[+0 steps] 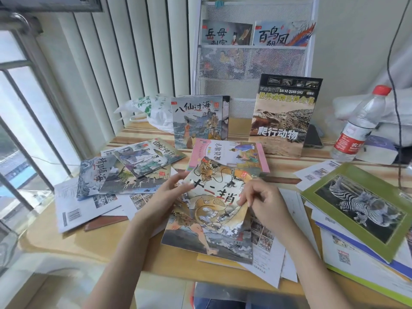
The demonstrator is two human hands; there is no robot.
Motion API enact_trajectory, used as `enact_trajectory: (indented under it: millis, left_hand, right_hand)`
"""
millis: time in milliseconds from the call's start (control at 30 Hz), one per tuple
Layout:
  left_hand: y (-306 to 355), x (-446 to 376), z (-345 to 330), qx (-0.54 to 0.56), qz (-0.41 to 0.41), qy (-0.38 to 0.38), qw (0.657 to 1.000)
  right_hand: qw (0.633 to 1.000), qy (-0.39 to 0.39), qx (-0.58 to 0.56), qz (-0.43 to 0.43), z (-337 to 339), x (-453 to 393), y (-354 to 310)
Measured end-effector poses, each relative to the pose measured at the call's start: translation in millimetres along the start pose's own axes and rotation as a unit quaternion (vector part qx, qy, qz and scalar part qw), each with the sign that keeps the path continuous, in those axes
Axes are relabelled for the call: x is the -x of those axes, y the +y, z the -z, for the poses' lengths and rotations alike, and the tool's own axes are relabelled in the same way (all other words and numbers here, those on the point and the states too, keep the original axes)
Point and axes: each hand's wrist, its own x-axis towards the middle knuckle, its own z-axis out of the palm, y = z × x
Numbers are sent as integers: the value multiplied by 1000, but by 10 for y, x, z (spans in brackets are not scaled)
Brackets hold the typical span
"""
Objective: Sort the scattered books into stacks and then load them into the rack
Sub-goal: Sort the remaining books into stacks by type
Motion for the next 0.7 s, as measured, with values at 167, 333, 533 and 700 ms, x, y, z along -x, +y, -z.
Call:
enact_trajectory:
  millis: [167,333,533,700]
  left_hand:
    - [12,-77,115,90,40,-80,992]
    - [-52,-136,122,-60,-42,-17,997]
    - [10,-54,206,-70,-91,124,986]
    - [-22,-73,184,-149,-61,6,987]
  right_hand:
    - [996,31,-87,-15,29,-162,1]
    - [991,-101,15,-90,-141,-99,23]
    - [966,75,201,-148,375,7,83]
    - [885,-75,351,-297,521,79,138]
